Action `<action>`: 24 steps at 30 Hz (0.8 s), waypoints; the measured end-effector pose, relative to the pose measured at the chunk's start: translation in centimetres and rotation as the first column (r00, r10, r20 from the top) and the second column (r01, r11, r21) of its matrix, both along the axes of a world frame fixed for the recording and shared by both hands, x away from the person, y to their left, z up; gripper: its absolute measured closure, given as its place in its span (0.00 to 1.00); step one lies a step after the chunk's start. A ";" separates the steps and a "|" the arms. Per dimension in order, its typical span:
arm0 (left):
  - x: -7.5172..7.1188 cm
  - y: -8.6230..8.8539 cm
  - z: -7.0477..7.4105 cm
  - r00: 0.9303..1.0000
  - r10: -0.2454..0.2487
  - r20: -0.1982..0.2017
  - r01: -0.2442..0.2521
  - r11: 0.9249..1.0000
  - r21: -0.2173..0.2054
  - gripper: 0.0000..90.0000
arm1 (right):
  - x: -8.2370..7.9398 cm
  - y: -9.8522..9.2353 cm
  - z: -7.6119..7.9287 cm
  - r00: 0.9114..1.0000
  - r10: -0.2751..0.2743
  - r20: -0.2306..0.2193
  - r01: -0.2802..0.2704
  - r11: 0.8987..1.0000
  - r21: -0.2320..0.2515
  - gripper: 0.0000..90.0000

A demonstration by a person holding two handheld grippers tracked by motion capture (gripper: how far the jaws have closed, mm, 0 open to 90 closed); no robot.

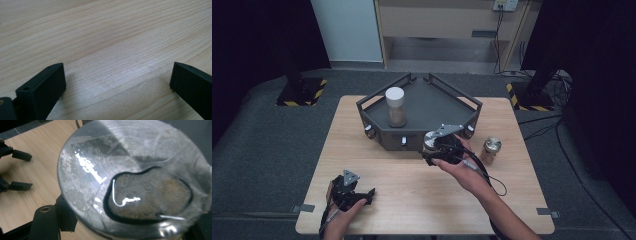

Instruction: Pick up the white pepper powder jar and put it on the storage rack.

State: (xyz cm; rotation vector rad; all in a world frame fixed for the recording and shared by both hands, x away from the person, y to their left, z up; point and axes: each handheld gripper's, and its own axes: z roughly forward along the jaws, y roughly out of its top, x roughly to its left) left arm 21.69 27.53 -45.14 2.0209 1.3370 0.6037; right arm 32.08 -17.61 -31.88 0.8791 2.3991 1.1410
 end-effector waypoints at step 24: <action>0.0 0.0 0.0 1.000 -0.001 0.000 0.001 1.000 0.000 0.00 | 2.6 0.8 3.4 0.999 -0.046 0.021 0.045 0.998 0.042 0.34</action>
